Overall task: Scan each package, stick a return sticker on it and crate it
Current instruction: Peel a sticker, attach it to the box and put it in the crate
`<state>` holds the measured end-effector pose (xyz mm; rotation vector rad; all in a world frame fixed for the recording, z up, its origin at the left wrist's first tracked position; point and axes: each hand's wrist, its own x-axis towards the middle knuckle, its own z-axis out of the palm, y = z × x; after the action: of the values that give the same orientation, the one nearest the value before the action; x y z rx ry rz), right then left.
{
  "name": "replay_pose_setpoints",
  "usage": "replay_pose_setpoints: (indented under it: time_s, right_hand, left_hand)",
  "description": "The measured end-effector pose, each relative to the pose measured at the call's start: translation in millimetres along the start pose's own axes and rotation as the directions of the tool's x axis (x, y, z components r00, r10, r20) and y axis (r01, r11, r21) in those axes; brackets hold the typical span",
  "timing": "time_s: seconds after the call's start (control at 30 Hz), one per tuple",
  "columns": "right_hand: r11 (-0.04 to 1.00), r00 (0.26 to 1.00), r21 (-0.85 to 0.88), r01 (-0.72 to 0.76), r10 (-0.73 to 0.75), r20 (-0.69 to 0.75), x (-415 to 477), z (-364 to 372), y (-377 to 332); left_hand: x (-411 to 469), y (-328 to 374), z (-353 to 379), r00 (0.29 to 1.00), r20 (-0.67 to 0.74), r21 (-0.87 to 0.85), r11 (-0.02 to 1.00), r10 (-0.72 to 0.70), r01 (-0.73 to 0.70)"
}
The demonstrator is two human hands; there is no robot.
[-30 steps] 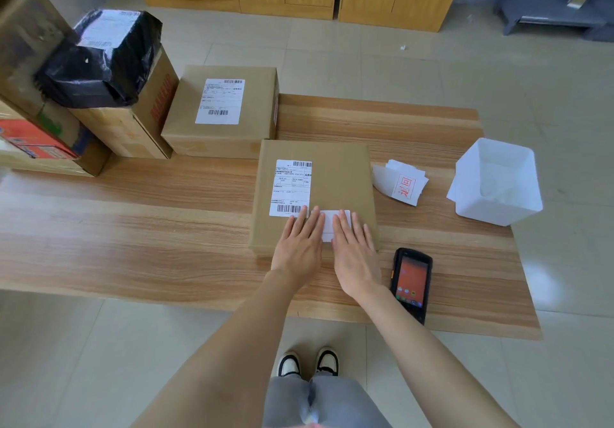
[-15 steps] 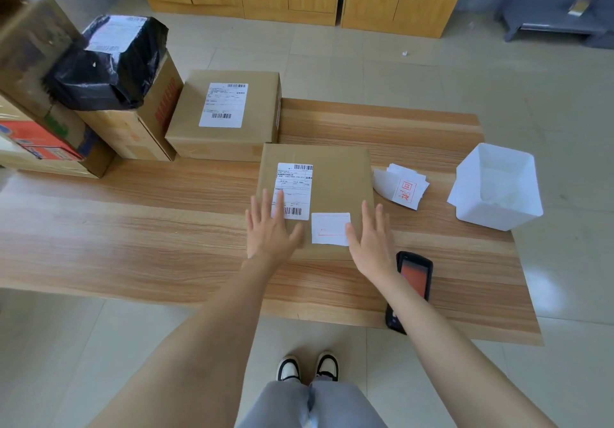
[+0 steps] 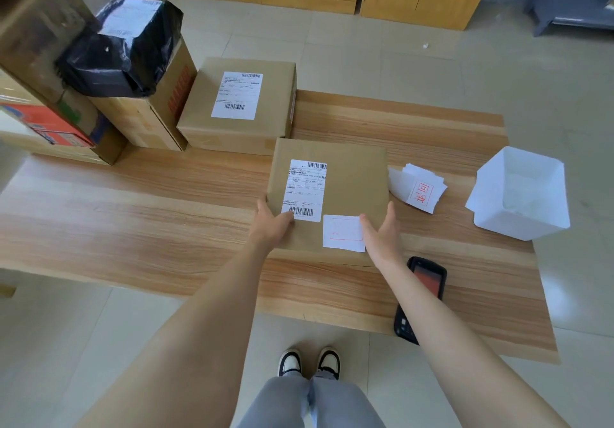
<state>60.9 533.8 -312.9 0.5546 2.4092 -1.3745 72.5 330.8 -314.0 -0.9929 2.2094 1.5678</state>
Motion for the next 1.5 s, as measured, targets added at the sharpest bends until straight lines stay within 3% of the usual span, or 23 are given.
replay_pose_setpoints:
  time_s: [0.47, 0.83, 1.13, 1.5]
  right_hand:
    - [0.988, 0.988, -0.041, 0.149, -0.147, 0.047, -37, 3, -32]
    - [0.947, 0.925, -0.091, 0.308, -0.276, 0.261, -95, 79, -61]
    - [0.888, 0.827, -0.091, 0.451, -0.377, 0.417, -159, 181, -114]
    - [0.797, 0.65, -0.01, 0.604, -0.485, 0.585, -277, 390, -179]
  left_hand:
    - [-49, -5, -38, 0.987, -0.142, -0.108, 0.99, 0.071, -0.087]
    - [-109, -69, -124, 0.937, -0.339, -0.315, 0.949, -0.091, -0.022]
    - [-142, -124, -233, 0.863, -0.47, -0.462, 0.885, -0.185, -0.062]
    - [-160, -237, -432, 0.704, -0.635, -0.529, 0.844, -0.318, -0.096]
